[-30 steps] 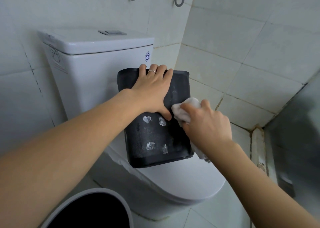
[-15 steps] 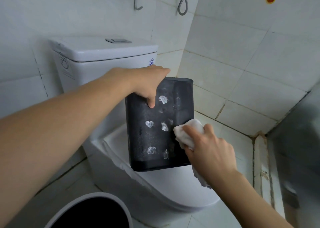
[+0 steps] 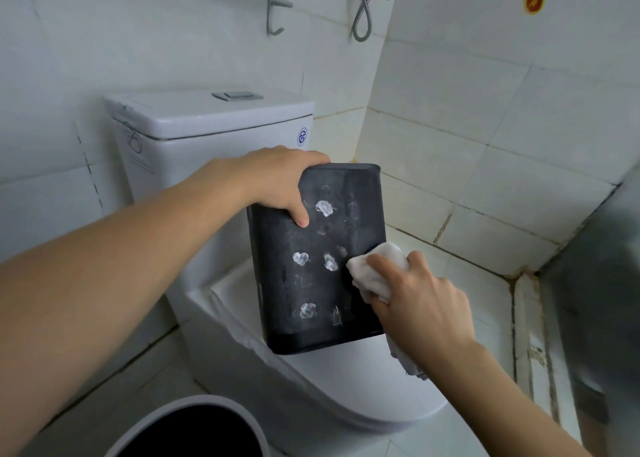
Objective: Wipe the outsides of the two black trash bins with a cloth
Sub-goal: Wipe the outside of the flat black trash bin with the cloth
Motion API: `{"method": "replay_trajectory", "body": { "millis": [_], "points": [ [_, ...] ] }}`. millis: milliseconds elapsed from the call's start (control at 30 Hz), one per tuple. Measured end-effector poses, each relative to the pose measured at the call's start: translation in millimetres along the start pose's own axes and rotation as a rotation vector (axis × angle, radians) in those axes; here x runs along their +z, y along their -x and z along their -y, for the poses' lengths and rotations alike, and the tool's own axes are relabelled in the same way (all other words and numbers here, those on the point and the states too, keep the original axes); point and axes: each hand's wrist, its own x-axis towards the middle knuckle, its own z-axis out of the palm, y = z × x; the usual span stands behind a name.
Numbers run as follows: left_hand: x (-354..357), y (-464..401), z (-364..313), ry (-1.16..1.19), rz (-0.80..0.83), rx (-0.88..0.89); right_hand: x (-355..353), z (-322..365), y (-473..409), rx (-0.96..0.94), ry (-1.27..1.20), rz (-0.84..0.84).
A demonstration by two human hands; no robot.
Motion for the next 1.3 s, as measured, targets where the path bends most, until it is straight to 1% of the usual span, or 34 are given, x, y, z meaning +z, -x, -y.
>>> {"method": "replay_trajectory", "body": {
  "millis": [167,300,500,633,733,1000,1300],
  "points": [
    [4.1,2.6,-3.1,-0.043,-0.019,0.027,-14.1,11.8,-12.7,0.023,-0.033,-0.081],
    [9.7,4.2,-2.0,-0.102,-0.034,-0.041,-7.3,16.3,-2.3,-0.025,-0.02,-0.03],
    [25.2,6.6,-2.0,-0.245,-0.13,-0.041,8.1,9.4,6.6,-0.029,-0.016,-0.014],
    [38.0,12.5,-3.4,-0.31,-0.112,-0.006,13.7,7.1,6.9,-0.027,-0.036,-0.027],
    [42.8,11.6,-5.4,-0.369,-0.108,-0.018,15.3,7.8,6.6,-0.029,-0.041,-0.022],
    [38.7,6.0,-9.6,-0.392,-0.093,-0.043,17.5,11.4,13.1,-0.093,-0.074,-0.009],
    [42.0,8.8,-2.4,-0.376,-0.079,-0.111,16.7,4.2,-0.9,-0.056,-0.062,-0.04]
  ]
}}
